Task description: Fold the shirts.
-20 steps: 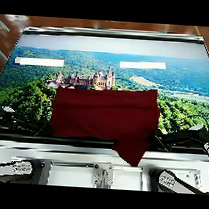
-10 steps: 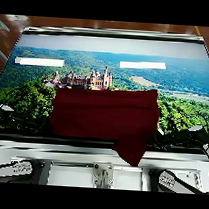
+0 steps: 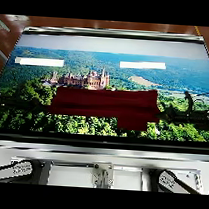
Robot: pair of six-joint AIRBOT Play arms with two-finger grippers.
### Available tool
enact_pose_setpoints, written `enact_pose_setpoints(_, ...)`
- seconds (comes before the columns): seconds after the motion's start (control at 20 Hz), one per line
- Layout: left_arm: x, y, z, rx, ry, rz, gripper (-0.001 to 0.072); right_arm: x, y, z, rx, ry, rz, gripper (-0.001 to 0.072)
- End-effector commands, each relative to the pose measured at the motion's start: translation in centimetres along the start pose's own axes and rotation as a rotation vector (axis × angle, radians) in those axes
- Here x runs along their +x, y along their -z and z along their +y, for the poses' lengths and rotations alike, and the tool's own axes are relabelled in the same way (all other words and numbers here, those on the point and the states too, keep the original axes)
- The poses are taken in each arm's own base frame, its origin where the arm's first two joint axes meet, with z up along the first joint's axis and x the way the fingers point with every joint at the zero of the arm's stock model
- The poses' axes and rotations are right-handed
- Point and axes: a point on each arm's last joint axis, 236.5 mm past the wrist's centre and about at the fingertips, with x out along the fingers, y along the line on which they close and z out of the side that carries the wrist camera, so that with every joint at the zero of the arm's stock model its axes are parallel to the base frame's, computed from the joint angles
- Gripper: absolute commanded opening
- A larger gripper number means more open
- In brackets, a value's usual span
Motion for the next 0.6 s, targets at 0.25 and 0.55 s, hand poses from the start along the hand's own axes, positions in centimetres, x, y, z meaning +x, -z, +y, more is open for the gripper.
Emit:
enact_pose_setpoints(0.25, 2.1, -9.6, -2.3, -0.017, 0.052, -0.114, 0.0039, 4.3, -11.1, 0.8, -0.129, 0.104, -0.104, 0.0066)
enact_pose_setpoints(0.55, 3.3, -12.5, -1.1, -0.02, 0.059, -0.1, 0.0039, 6.0, -15.4, -3.0, -0.136, 0.249, -0.09, 0.0066)
